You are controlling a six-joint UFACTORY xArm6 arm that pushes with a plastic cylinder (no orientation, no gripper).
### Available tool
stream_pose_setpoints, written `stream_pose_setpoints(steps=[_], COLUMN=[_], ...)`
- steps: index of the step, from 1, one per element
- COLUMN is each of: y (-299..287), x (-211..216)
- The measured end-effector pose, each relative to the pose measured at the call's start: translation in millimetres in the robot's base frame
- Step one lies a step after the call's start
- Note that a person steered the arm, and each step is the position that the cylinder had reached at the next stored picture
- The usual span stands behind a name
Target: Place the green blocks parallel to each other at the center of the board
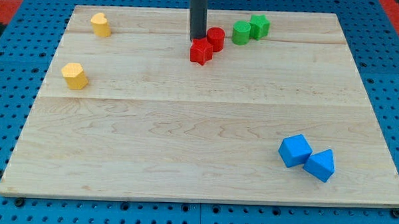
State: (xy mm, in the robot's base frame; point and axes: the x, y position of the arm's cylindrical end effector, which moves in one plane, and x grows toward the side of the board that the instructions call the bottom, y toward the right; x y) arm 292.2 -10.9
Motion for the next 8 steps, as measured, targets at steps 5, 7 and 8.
stream_pose_setpoints(steps=[5,7,8], y=[260,221,164], x=[-32,-96,-75])
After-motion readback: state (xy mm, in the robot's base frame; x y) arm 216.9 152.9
